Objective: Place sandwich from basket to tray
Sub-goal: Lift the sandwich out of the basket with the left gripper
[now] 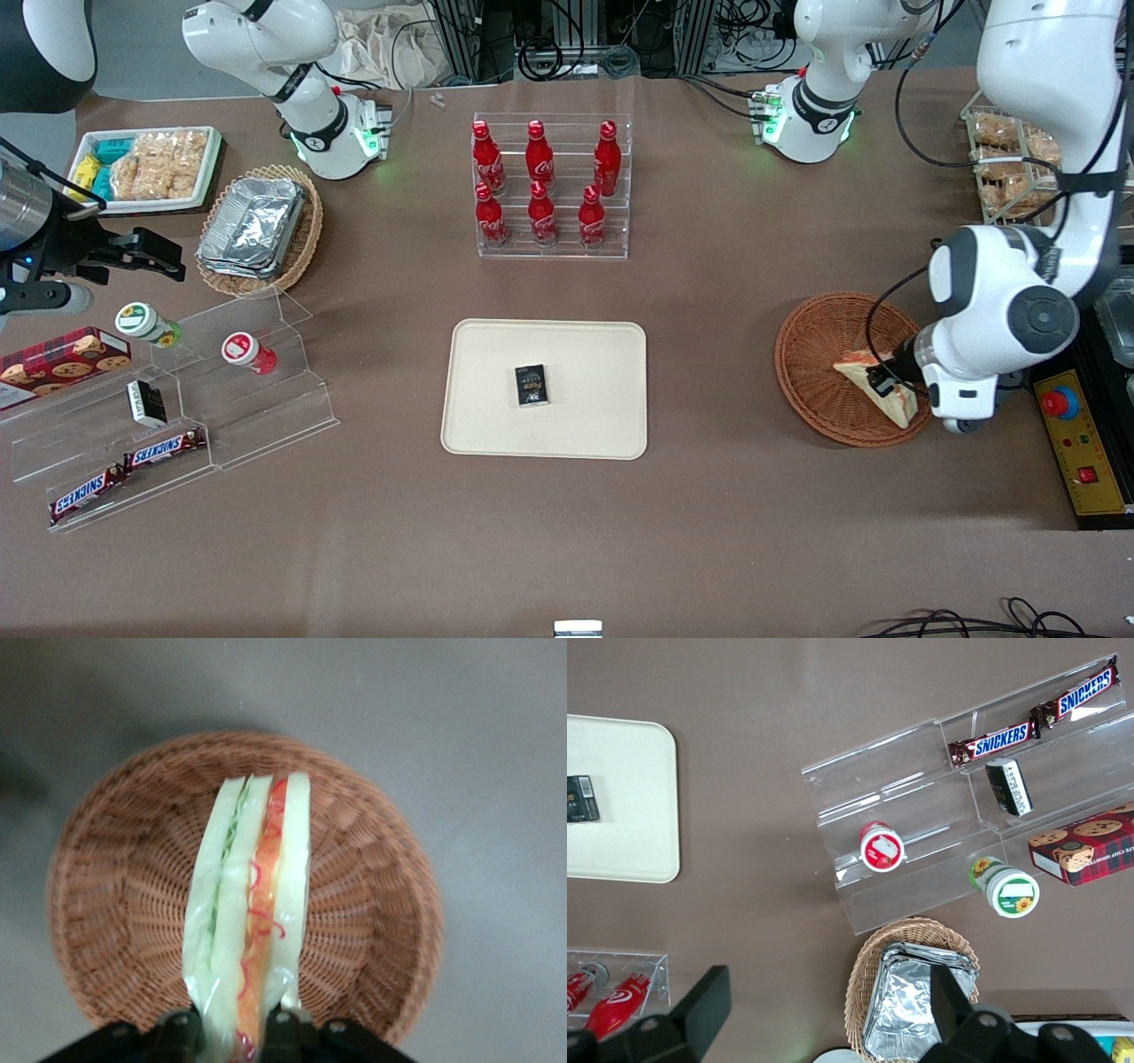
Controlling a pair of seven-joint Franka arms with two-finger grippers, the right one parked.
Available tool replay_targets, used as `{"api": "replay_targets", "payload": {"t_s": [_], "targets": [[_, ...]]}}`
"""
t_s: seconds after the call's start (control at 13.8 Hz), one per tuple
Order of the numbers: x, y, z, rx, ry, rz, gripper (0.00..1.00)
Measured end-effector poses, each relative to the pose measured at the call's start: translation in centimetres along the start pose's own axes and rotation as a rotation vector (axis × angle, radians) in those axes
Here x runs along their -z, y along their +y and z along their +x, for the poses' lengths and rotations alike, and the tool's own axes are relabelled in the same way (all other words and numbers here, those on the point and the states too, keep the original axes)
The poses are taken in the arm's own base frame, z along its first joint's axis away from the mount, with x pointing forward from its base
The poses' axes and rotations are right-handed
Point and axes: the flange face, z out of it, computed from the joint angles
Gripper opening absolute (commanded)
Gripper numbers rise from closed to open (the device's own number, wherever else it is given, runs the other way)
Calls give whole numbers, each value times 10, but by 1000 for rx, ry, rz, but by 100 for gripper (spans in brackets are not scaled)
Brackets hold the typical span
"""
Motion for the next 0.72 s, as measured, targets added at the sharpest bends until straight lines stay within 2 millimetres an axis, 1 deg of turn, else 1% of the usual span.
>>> {"api": "replay_targets", "payload": {"t_s": [0.07, 0.22, 0.29, 0.36, 0.43, 0.58, 0.65, 0.72], "targets": [[30, 9, 0, -13, -4, 10, 0], [88, 23, -7, -67, -8, 20, 0], [113, 29, -14, -107, -10, 22, 0], [133, 36, -23, -161, -14, 22, 0], [149, 45, -35, -236, -18, 17, 0], [170, 74, -68, -374, -20, -14, 0], [174, 91, -87, -426, -24, -31, 0], [172, 109, -108, -475, -37, -42, 0]]}}
